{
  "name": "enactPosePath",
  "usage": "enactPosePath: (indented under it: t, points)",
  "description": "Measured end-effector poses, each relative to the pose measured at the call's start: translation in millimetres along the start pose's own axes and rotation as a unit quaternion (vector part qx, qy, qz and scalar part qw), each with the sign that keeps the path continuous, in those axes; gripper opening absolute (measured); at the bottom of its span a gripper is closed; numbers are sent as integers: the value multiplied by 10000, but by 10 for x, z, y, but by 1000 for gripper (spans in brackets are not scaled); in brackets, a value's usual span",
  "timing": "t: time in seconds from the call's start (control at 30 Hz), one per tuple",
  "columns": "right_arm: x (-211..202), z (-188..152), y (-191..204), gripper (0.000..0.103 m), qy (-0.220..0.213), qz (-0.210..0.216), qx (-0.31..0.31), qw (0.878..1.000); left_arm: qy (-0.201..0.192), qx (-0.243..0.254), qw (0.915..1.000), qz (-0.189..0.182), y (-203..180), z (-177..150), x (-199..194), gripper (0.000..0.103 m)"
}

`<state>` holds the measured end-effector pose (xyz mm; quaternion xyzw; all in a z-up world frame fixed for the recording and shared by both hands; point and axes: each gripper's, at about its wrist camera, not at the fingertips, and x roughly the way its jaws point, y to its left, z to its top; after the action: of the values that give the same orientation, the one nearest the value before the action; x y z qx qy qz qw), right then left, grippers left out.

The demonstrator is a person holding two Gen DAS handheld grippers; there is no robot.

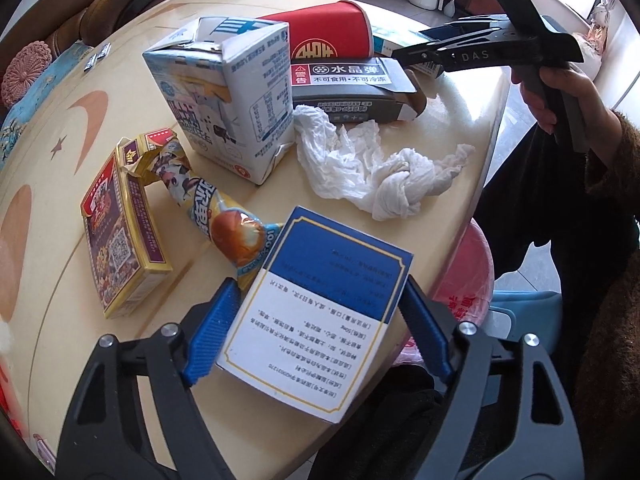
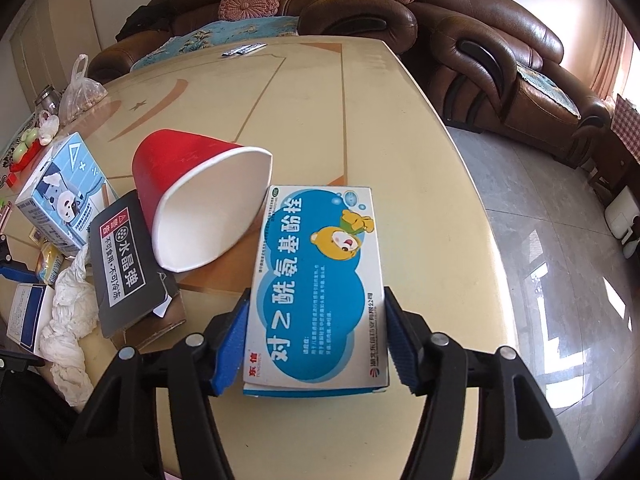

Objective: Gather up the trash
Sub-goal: 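Reach the left tool to the blue-and-white card box while the right tool reaches the blue medicine box, then close the left tool on the card box while the right tool grips the medicine box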

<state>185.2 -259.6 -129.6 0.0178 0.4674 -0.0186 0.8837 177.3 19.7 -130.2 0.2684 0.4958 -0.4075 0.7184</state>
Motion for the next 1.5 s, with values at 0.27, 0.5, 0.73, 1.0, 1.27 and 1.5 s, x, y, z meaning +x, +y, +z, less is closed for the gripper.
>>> enactPosePath:
  t: [0.27, 0.5, 0.73, 1.0, 1.27, 1.5]
  points:
    - [-27, -27, -59, 60, -25, 33, 146, 9999, -2, -363, 9993, -36, 28, 0, -50, 72]
    - [-34, -21, -163, 60, -46, 74, 326, 9994, -223, -999, 9947, -91, 188, -45, -139, 71]
    - [-141, 7, -155, 60, -189, 53, 341, 9992, -471, -1281, 9906, -36, 282, -90, -291, 71]
    - [-427, 106, -69, 60, -539, -80, 206, 9983, -700, -1467, 9866, 142, 320, -77, -534, 71]
    - [-861, 186, 89, 60, -873, -41, -92, 9961, -935, -1494, 9835, 396, 182, -63, -880, 71]
    - [-1261, 90, 231, 60, -1032, 98, -355, 9940, -1068, -1455, 9818, 592, -76, 1, -1118, 71]
